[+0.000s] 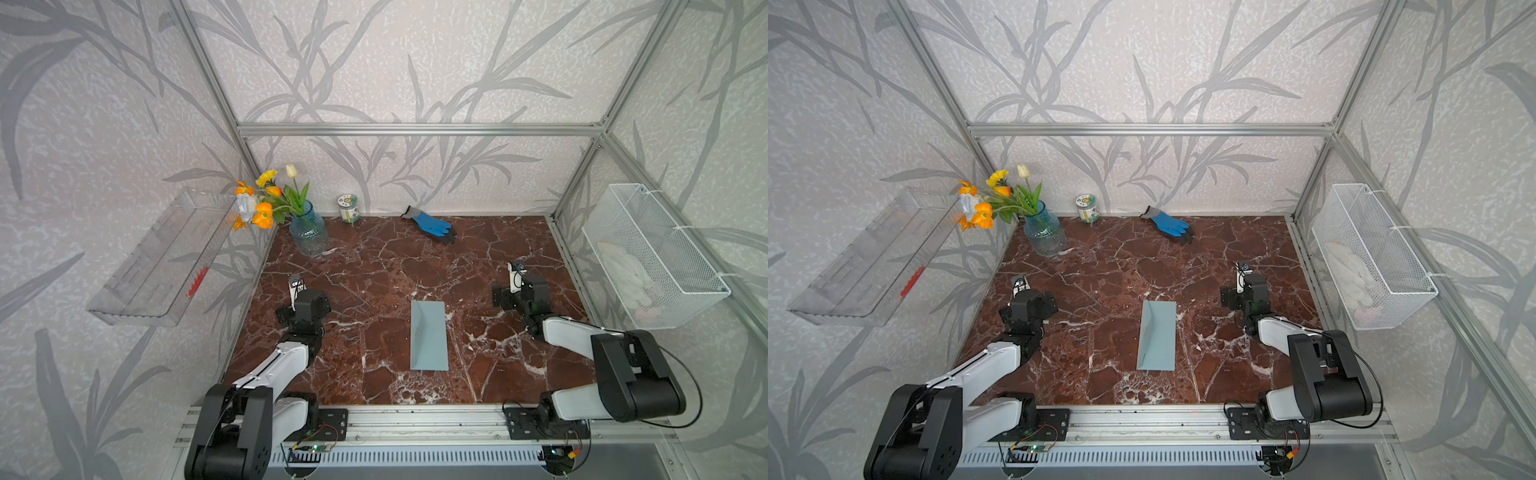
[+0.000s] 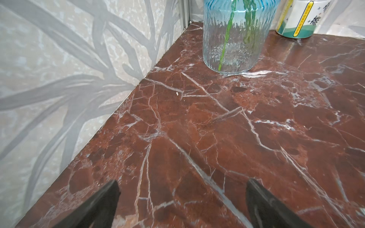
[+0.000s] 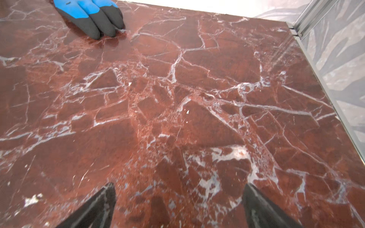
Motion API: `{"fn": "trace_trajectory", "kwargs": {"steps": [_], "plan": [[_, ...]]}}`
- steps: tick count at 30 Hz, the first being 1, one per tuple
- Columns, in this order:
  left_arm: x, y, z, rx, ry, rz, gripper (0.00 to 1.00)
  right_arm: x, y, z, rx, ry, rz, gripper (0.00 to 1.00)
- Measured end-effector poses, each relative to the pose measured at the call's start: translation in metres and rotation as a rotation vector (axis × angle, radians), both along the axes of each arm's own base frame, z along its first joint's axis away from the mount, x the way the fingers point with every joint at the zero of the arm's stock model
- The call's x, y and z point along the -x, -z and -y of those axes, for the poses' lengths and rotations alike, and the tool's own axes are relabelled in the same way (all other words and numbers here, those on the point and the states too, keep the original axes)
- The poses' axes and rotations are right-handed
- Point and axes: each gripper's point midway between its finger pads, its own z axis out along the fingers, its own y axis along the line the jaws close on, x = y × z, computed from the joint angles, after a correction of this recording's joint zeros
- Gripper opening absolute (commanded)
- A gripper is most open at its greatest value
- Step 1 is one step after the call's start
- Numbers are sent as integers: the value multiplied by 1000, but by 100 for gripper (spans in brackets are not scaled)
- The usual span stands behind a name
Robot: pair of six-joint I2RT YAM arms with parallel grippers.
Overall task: Fold the letter paper in half and place it into the envelope
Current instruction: Reset both arms
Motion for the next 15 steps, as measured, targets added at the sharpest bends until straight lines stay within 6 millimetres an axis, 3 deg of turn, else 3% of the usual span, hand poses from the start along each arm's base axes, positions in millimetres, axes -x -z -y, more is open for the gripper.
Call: {"fn": "trace_trajectory", "kwargs": {"steps": [2,5,9,12,15], "plan": [[-16,4,-1,-5,9,-3,100,-3,0,1,-5,-2,36,99],[-46,8,1,-1,41,29,100,11,-2,4,-10,8,144,99],[-47,16,12,12,119,99,100,33,18,10,-4,31,145,99],[-47,24,17,17,153,73,100,13,4,11,1,51,154,99],[-57,11,18,18,168,118,100,-15,-29,2,-1,17,234,99]]}}
